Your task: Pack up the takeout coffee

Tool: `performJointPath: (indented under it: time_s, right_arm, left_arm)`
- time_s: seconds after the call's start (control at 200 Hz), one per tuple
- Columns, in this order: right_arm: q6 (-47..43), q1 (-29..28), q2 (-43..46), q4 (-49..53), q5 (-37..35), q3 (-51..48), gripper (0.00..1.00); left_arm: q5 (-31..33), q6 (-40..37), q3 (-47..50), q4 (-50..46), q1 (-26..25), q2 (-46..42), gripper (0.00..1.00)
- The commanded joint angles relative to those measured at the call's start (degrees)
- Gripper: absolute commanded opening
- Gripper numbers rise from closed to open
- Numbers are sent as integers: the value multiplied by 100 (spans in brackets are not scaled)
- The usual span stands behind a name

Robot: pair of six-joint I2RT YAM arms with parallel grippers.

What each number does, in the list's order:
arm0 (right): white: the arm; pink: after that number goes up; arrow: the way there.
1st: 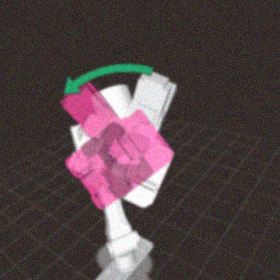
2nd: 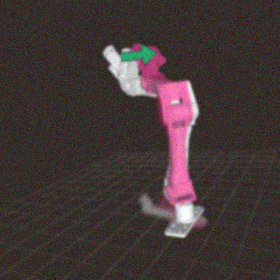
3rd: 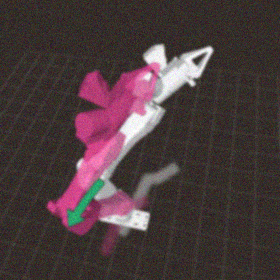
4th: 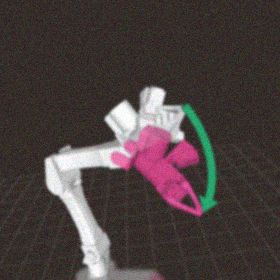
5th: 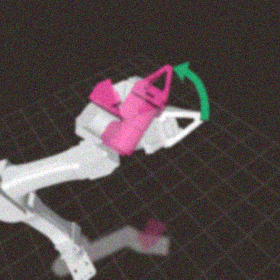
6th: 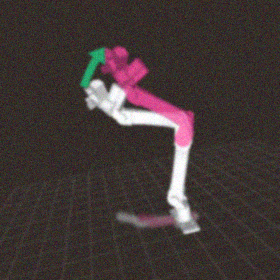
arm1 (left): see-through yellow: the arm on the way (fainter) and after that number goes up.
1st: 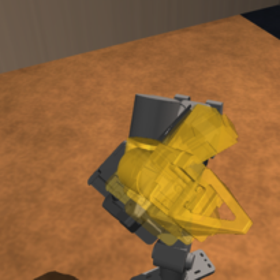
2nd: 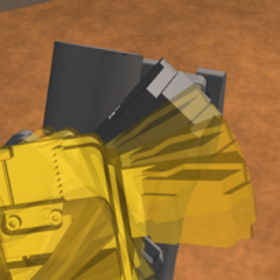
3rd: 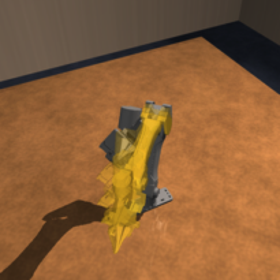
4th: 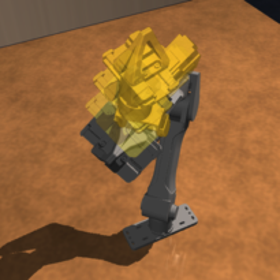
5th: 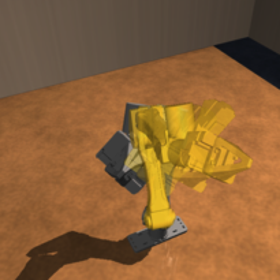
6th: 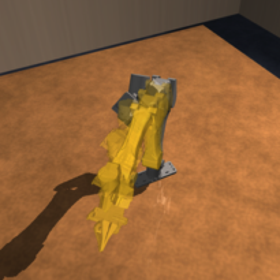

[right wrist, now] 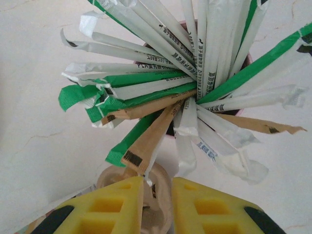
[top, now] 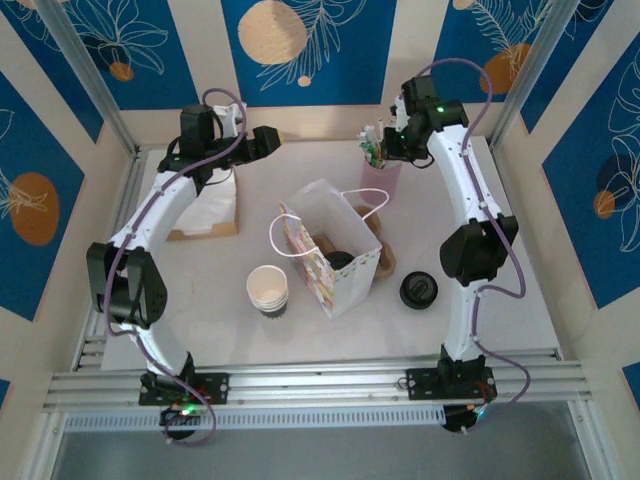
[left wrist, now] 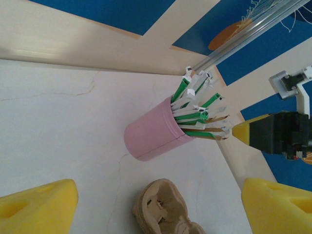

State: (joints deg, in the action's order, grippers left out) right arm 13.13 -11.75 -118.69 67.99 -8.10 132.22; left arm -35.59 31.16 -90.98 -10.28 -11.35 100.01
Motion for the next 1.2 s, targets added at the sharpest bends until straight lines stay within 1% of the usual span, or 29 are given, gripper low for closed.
performJointPath:
  time_s: [0.0, 0.17, 0.395, 0.63, 0.835, 1.195]
  right_arm:
    - [80, 47, 335, -57, -65, -102, 24]
    - [107, 85, 303, -23, 43, -258, 20]
    - [94, 96, 136, 107, -148, -241, 21]
    - [84, 108, 26, 122, -185, -214, 24]
    - [89, 131, -57, 109, -168, -214, 21]
    - [77, 164, -162, 122, -142, -140, 20]
  left_arm:
    - [-135, -33, -3, 43, 56, 76, 87]
    - [-132, -27, 1, 48, 60, 97, 87]
    - [-132, -24, 1, 44, 54, 91, 87]
    - [-134, -13, 1, 53, 54, 96, 87]
    - [-132, -6, 1, 62, 53, 107, 87]
    - [-154, 17, -8, 105, 54, 133, 87]
